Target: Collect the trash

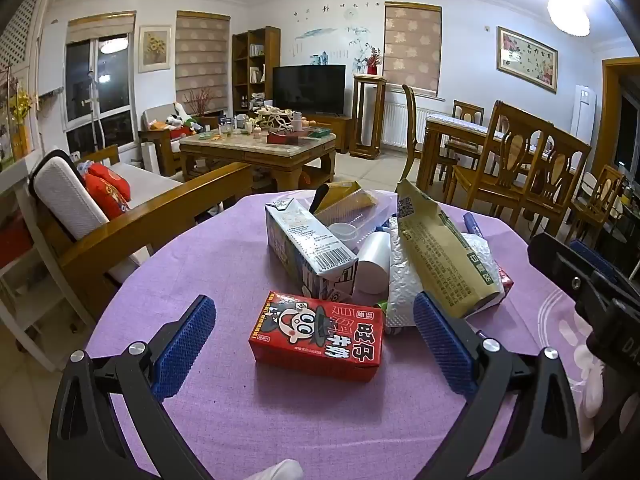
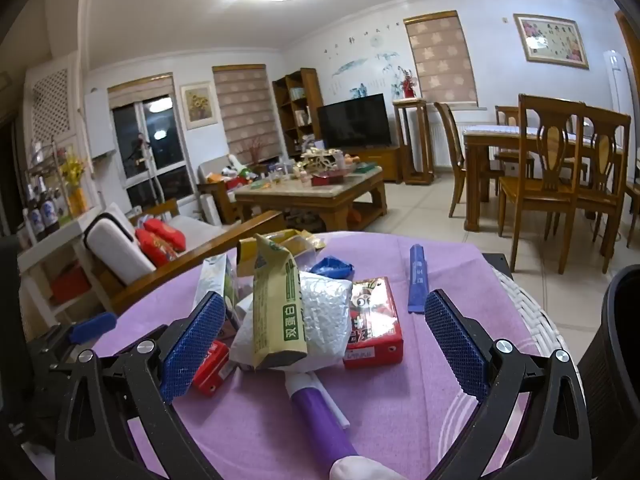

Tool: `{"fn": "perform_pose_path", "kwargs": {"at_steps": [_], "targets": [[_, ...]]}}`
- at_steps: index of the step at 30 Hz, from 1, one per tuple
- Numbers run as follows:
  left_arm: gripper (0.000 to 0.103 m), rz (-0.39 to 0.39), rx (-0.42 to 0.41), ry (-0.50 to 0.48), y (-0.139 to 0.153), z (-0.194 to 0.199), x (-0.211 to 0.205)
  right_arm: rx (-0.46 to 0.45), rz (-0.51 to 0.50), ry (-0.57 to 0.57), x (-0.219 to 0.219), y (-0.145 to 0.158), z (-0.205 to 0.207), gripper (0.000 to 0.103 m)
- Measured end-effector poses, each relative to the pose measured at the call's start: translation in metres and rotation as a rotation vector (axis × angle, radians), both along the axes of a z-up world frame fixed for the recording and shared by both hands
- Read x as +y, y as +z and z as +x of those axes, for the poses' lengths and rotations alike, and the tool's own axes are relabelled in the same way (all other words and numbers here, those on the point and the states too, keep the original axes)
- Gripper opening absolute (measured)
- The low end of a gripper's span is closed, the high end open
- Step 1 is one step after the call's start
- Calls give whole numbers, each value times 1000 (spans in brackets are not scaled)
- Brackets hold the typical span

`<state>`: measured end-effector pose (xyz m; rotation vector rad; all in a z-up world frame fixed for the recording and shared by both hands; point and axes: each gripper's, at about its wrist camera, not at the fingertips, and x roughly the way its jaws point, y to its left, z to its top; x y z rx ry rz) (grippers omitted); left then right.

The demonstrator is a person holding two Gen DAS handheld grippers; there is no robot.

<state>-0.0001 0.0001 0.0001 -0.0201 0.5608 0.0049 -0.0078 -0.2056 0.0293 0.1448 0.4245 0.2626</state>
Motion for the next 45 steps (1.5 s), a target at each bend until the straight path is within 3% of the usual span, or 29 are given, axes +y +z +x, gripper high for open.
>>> {"fn": "perform_pose_path", "kwargs": {"at_steps": [45], "targets": [[98, -19, 5, -3, 0, -1, -2, 13, -2, 0, -1, 0, 1, 99]]}}
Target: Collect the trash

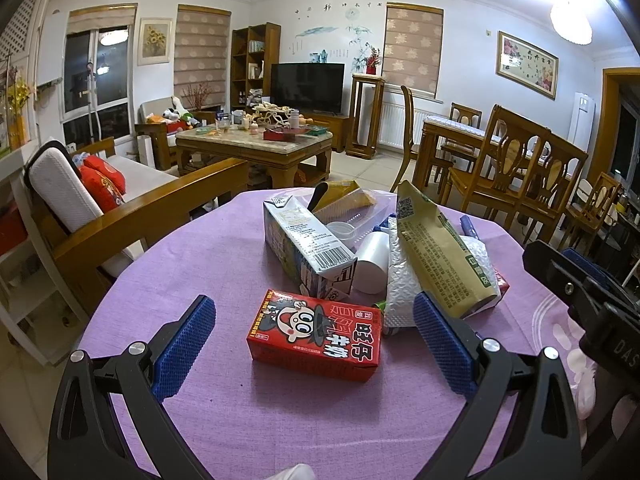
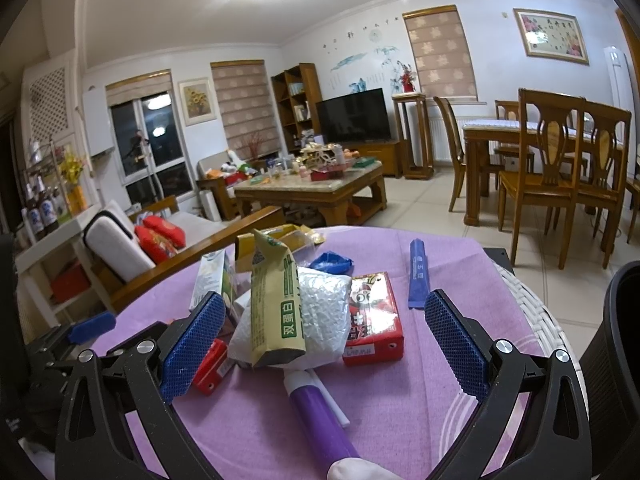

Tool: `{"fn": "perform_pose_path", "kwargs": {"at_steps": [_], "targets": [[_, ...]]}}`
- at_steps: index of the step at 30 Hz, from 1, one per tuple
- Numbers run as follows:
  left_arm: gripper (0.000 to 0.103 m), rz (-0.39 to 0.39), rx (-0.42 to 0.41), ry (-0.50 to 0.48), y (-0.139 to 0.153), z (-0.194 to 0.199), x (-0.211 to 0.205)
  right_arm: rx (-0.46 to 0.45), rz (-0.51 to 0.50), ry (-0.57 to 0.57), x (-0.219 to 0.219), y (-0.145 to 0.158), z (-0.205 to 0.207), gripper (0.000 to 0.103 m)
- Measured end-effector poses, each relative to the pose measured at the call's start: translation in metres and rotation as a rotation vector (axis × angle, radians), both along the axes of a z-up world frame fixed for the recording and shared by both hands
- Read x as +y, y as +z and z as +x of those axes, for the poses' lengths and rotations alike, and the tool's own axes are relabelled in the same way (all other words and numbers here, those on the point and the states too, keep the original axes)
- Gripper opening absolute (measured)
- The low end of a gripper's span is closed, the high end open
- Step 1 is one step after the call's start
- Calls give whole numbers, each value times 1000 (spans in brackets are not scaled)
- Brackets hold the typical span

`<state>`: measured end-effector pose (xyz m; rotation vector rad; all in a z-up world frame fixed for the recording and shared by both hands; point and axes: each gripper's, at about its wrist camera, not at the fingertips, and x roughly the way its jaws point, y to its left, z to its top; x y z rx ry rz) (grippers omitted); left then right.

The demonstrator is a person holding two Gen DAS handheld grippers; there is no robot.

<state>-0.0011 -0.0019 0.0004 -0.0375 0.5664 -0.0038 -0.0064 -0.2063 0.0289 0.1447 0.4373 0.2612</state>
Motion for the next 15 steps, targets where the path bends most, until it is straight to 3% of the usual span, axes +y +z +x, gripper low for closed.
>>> {"fn": "perform_pose_path", "kwargs": {"at_steps": [15], "targets": [[98, -7, 2, 1, 0, 1, 3, 2, 1, 0, 0, 0, 0, 99]]}}
